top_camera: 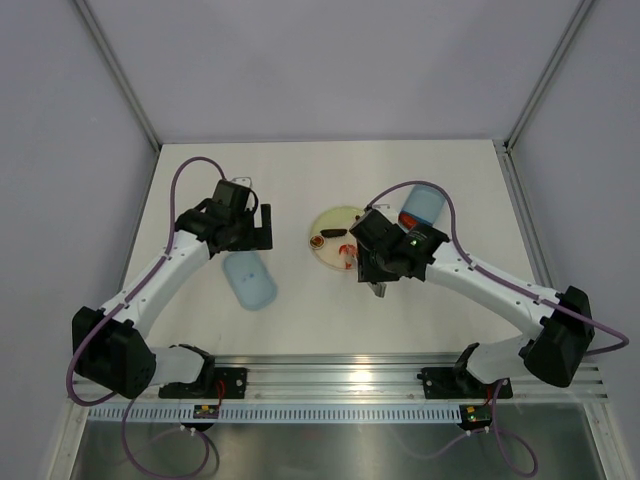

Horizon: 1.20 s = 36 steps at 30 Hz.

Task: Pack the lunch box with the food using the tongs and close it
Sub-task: Pick up the fake food from the plate.

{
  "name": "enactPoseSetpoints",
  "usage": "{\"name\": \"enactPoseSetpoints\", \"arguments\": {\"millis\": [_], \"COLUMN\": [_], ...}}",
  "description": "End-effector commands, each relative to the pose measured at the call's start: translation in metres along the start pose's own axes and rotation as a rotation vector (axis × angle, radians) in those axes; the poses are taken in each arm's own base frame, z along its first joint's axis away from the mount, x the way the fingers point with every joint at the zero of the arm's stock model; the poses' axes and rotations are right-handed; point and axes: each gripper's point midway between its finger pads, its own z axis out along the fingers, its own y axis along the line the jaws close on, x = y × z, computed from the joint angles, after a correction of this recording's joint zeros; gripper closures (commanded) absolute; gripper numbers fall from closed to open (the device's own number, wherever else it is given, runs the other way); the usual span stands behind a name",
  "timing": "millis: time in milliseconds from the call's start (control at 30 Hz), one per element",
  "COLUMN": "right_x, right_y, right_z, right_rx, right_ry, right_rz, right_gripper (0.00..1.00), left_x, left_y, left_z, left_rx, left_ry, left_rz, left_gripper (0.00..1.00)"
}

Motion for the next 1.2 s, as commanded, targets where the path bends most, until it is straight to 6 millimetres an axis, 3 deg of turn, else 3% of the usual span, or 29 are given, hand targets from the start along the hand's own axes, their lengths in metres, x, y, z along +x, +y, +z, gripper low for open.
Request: {"name": "enactPoseSetpoints", "arguments": {"millis": [0, 367, 733, 933, 1033, 1167], "right_x": [-0.004, 0.005, -0.005, 0.002, 0.005, 0.003], "right_y": [0.007, 0.007, 0.022, 0.025, 0.022, 0.020], "right_z": [0.003, 0.024, 0.014, 0.023, 0.024, 0.021], "right_rx": [0.003, 0.059, 0.014, 0.033, 0.056, 0.070], "right_ry": [-0.015, 0.025, -0.005, 0.023, 0.028, 0.017], "right_rz": [0.004, -0.038, -0.051, -0.072, -0.078, -0.077], "right_gripper": [0.53, 0.53, 0.52, 0.52, 0.55, 0.69], "left_x": [-0.013, -0.011, -0.008, -0.007, -0.006, -0.007], "left_y": [-0.002, -0.003, -0.001, 0.000, 0.001, 0.001], "left_z": [-0.002, -0.001, 0.000, 0.000, 0.000, 0.000], "left_rx": [-0.004, -0.002, -0.005, -0.009, -0.014, -0.013], "left_ry": [-0.048, -0.046, -0.042, -0.042, -0.041, -0.043], "left_rz": [-0.006, -0.006, -0.004, -0.002, -0.001, -0.003], "left_gripper": [0.01, 0.01, 0.01, 0.01, 0.01, 0.01]}}
